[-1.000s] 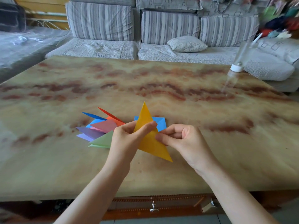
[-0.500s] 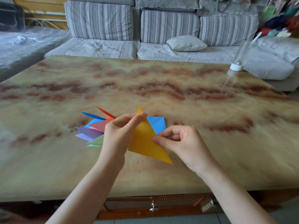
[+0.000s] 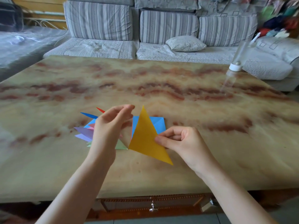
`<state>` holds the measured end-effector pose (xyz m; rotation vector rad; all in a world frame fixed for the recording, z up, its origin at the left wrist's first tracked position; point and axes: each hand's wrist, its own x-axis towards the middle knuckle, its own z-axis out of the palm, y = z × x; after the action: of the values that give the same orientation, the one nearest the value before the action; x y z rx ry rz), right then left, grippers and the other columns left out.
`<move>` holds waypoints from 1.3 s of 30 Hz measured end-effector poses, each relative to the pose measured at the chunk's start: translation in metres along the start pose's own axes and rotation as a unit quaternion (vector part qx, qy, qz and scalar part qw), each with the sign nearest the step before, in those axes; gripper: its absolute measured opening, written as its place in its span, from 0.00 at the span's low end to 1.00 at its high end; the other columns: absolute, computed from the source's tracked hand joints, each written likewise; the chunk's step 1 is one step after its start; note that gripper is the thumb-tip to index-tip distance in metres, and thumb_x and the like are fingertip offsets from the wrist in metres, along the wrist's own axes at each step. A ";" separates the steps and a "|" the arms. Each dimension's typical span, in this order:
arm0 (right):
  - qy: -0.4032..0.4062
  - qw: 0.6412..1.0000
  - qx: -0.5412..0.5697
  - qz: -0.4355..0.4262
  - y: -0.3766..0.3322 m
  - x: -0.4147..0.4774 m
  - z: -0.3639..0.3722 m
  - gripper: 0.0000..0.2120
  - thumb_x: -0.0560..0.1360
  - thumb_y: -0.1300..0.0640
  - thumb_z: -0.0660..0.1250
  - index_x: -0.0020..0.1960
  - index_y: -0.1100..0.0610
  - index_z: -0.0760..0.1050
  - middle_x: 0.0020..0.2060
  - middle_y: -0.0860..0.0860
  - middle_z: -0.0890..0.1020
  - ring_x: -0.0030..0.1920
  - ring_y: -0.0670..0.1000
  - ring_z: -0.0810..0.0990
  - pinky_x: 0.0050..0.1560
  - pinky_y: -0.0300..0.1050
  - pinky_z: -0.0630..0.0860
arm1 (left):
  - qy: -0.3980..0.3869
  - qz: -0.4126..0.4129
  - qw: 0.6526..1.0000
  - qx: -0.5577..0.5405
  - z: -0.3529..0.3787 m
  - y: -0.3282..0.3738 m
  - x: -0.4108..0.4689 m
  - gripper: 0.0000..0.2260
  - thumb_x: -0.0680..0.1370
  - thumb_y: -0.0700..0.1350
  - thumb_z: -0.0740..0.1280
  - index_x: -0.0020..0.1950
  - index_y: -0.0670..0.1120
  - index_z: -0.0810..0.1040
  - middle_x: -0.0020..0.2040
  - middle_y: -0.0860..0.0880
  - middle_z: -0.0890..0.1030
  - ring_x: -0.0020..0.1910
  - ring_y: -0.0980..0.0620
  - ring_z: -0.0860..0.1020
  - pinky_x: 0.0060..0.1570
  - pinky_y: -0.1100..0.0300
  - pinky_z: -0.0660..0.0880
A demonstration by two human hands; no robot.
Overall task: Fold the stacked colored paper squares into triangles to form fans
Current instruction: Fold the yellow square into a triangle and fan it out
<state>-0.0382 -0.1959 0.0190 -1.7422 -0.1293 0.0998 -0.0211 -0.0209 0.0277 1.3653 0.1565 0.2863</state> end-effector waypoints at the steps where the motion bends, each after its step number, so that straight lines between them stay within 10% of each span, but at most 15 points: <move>1: 0.004 1.000 0.017 0.004 -0.002 0.001 0.000 0.03 0.70 0.63 0.73 0.41 0.63 0.82 0.34 0.55 0.85 0.32 0.45 0.82 0.37 0.33 0.76 | -0.023 -0.008 1.000 0.011 0.003 -0.002 -0.003 0.05 0.77 0.43 0.66 0.46 0.46 0.82 0.38 0.50 0.82 0.42 0.54 0.79 0.47 0.62 0.75; 5: 0.023 0.998 0.060 0.009 -0.003 0.003 -0.002 0.03 0.71 0.64 0.72 0.42 0.65 0.82 0.33 0.55 0.85 0.31 0.47 0.82 0.34 0.32 0.75 | -0.099 -0.040 0.992 0.073 0.008 -0.002 -0.009 0.09 0.72 0.50 0.69 0.51 0.51 0.81 0.40 0.53 0.85 0.37 0.60 0.80 0.35 0.68 0.75; 10: 0.039 0.996 0.074 -0.025 -0.002 0.005 -0.005 0.02 0.73 0.63 0.70 0.42 0.60 0.82 0.34 0.54 0.85 0.33 0.47 0.82 0.36 0.35 0.76 | -0.133 -0.051 0.988 0.063 0.005 -0.002 -0.012 0.08 0.73 0.35 0.70 0.46 0.47 0.80 0.34 0.52 0.84 0.32 0.58 0.81 0.30 0.66 0.76; 19: -0.036 0.985 -0.056 -0.160 0.001 0.011 -0.014 0.11 0.66 0.59 0.72 0.44 0.45 0.83 0.55 0.43 0.75 0.60 0.44 0.75 0.59 0.35 0.70 | -0.184 -0.092 0.979 0.004 0.004 -0.006 -0.012 0.08 0.74 0.35 0.67 0.51 0.43 0.80 0.41 0.47 0.85 0.38 0.54 0.82 0.35 0.64 0.78; 29: 0.051 0.991 0.066 -0.105 0.001 0.011 -0.010 0.10 0.67 0.53 0.71 0.41 0.60 0.82 0.38 0.56 0.85 0.39 0.51 0.83 0.48 0.45 0.79 | -0.239 -0.102 0.965 0.024 0.007 -0.009 -0.019 0.10 0.77 0.34 0.64 0.55 0.41 0.80 0.49 0.45 0.85 0.46 0.53 0.83 0.46 0.61 0.80; 39: 0.063 0.986 0.104 -0.115 -0.003 0.011 -0.010 0.05 0.71 0.70 0.69 0.43 0.62 0.79 0.33 0.49 0.84 0.34 0.45 0.80 0.35 0.37 0.78 | -0.149 -0.035 0.988 -0.006 0.011 -0.003 -0.019 0.13 0.76 0.48 0.63 0.56 0.44 0.81 0.49 0.47 0.85 0.50 0.53 0.83 0.46 0.64 0.79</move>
<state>-0.0264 -0.2039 0.0240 -1.5104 -0.2183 -0.1607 -0.0360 -0.0375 0.0260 1.3714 -0.0452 0.0221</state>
